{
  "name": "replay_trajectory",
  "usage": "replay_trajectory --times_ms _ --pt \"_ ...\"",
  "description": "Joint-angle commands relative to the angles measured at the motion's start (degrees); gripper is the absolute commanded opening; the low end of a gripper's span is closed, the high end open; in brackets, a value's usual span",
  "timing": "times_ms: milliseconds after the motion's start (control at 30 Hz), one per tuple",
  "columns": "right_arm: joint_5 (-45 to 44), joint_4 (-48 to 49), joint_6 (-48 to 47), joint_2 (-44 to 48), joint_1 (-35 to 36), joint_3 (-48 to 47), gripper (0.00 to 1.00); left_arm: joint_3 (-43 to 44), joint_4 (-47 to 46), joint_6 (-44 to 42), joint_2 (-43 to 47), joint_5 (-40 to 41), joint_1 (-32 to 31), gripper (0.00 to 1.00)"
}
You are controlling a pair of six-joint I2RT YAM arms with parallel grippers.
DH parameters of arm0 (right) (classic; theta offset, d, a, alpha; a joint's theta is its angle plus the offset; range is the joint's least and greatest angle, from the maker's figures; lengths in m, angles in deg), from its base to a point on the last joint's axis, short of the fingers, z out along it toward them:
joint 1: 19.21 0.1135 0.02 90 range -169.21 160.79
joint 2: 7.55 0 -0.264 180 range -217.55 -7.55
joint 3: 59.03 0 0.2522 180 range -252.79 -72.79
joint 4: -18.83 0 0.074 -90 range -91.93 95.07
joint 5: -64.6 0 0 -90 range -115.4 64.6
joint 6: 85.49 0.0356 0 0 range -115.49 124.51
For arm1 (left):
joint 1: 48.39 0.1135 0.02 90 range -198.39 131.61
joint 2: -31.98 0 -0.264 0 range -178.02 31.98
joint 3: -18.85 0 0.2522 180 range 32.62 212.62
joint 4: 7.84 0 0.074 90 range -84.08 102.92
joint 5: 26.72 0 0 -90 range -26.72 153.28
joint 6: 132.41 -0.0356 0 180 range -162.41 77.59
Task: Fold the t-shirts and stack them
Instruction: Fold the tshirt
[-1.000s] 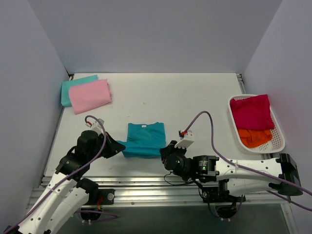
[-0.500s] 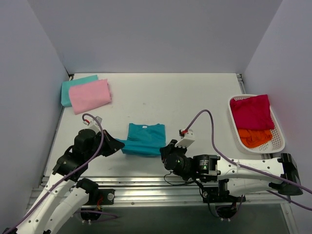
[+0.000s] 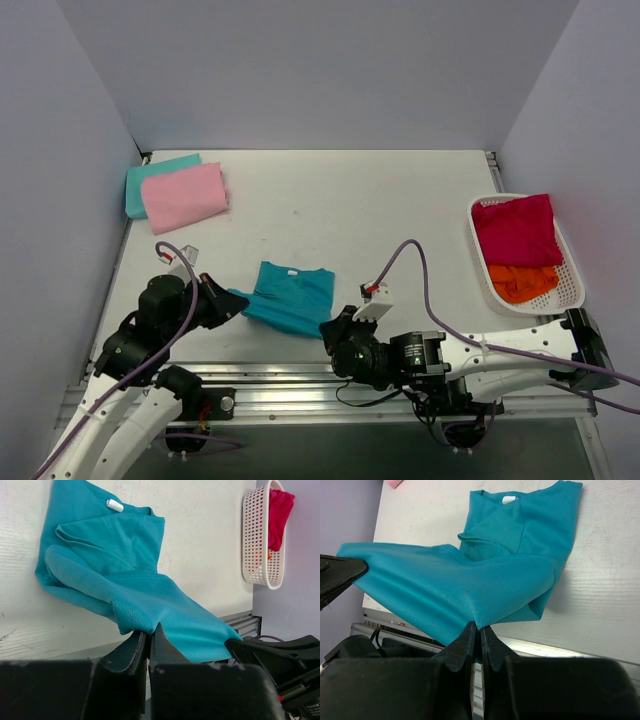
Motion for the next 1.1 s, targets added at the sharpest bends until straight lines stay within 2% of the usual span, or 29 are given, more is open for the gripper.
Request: replay_trajectory --times_ms 0,100,200,267,333,367,433,500,533,567,600,633,667,700,733,767,800,933,1067 --pt "-5.7 -5.3 1.8 -1.3 -0.1 -2.6 0.00 -0.2 -4.0 -0.3 -3.9 1.5 0.2 0.07" --pt "-5.5 -5.3 0.2 -2.2 -3.3 -3.6 0.00 0.8 -7.7 -0.8 -9.1 1.1 0.2 0.08" --pt "-0.9 0.0 -6.2 -3.0 -11.1 -3.3 0.00 2.3 -11.8 -1.4 -15.1 1.9 0.4 0.09" --pt "2.4 4.9 -12.2 -4.7 -19.3 -3.2 0.00 3.8 -15.3 -2.1 -20.6 3.1 0.6 0.11" --pt "9.2 8.7 -17.9 -6.8 -25.5 -3.6 0.00 5.5 -17.5 -2.5 -25.2 3.2 2.2 0.11" --pt "13.4 11.7 -19.3 -10.0 -31.2 -4.2 0.00 6.9 -20.4 -2.6 -30.1 2.7 3.2 0.11" --pt "16.9 14.0 -23.6 -14.5 -36.5 -7.2 0.00 8.4 -24.3 -2.6 -35.7 -0.8 7.4 0.11" --pt "21.2 18.7 -26.4 -23.6 -43.3 -10.7 0.05 12.0 -28.8 -2.2 -45.0 -1.8 9.9 0.10" --pt "21.9 19.2 -27.3 -27.4 -45.4 -15.6 0.07 13.5 -30.4 -2.7 -48.2 -1.9 11.9 0.09" --pt "23.9 20.3 -29.3 -35.1 -49.3 -18.9 0.07 15.3 -32.1 -2.7 -54.8 -0.1 12.8 0.09" --pt "26.0 21.1 -30.5 -38.7 -50.9 -22.2 0.09 19.6 -32.9 -2.7 -58.5 -0.1 14.0 0.09" --pt "28.9 21.9 -32.9 -45.4 -52.0 -29.1 0.33 22.3 -34.7 -4.1 -66.0 0.3 15.6 0.14" --pt "30.3 22.0 -34.2 -48.5 -53.2 -33.0 0.50 25.3 -33.7 -4.5 -69.4 1.5 16.3 0.14" --pt "30.6 22.2 -35.3 -51.0 -54.2 -36.4 0.63 32.6 -30.6 -4.2 -73.0 1.9 17.0 0.31" --pt "29.5 22.0 -36.1 -53.2 -54.6 -39.6 0.91 35.5 -28.6 -4.1 -76.0 1.2 18.0 0.51" --pt "28.5 19.2 -36.5 -56.0 -54.9 -45.8 0.93 37.4 -28.9 -4.5 -80.3 0.4 18.3 0.79" --pt "27.5 17.9 -37.0 -56.7 -55.1 -48.0 0.93 38.8 -29.6 -4.7 -81.7 1.3 18.3 0.94" --pt "25.2 18.9 -37.4 -52.1 -54.8 -47.8 0.94 41.0 -37.7 -5.8 -82.6 -6.2 20.2 0.94" --pt "24.3 20.8 -36.3 -45.9 -53.8 -41.1 0.94 41.9 -36.8 -7.1 -79.1 -7.9 22.1 0.94"
